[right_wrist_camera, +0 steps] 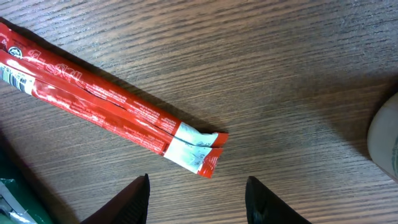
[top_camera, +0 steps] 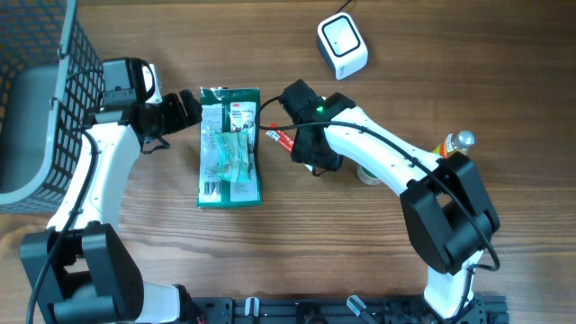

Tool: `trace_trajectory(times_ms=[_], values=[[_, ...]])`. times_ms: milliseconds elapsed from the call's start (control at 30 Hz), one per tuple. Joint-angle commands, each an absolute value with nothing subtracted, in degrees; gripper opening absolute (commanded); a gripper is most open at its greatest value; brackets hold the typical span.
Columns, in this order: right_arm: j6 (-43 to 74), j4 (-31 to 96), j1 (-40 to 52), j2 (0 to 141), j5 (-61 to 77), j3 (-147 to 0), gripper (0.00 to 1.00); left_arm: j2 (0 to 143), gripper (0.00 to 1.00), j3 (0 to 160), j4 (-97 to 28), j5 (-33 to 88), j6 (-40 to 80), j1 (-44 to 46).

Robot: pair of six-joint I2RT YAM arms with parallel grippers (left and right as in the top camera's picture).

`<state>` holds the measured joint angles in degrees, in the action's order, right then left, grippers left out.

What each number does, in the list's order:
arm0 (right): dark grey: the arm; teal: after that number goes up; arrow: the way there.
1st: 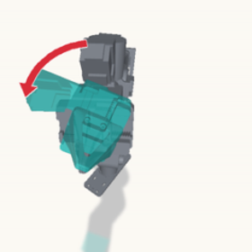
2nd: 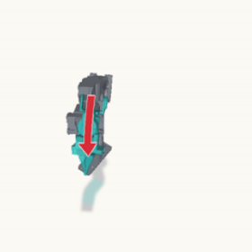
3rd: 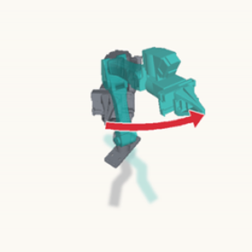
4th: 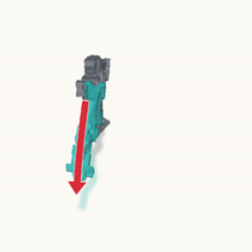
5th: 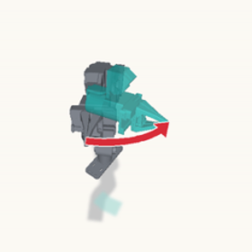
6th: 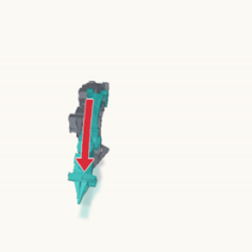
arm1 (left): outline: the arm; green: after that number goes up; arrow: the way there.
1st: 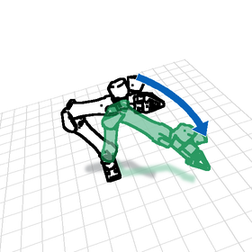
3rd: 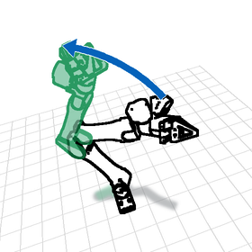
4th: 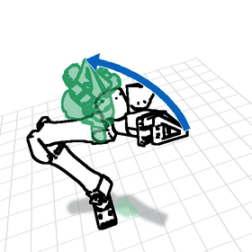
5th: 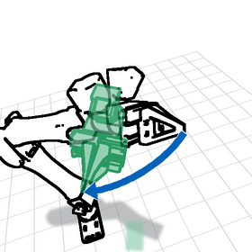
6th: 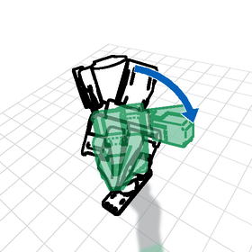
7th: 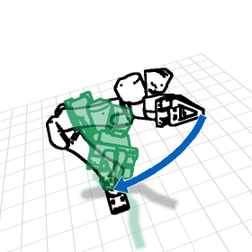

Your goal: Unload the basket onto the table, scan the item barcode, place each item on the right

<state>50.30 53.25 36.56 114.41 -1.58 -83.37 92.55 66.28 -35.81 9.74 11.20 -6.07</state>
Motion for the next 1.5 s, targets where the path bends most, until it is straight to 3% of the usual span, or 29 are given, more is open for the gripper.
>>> trace_trajectory(times_ms=[0,1467], values=[[51.18,52.97,36.49,114.91,-3.03,-82.78,0.53,91.92,1.00,67.02,-35.62,9.37,10.70,-6.57],[51.24,47.13,36.45,114.91,-3.66,-79.13,0.52,91.92,1.00,67.02,-35.62,9.37,10.70,-6.57]])
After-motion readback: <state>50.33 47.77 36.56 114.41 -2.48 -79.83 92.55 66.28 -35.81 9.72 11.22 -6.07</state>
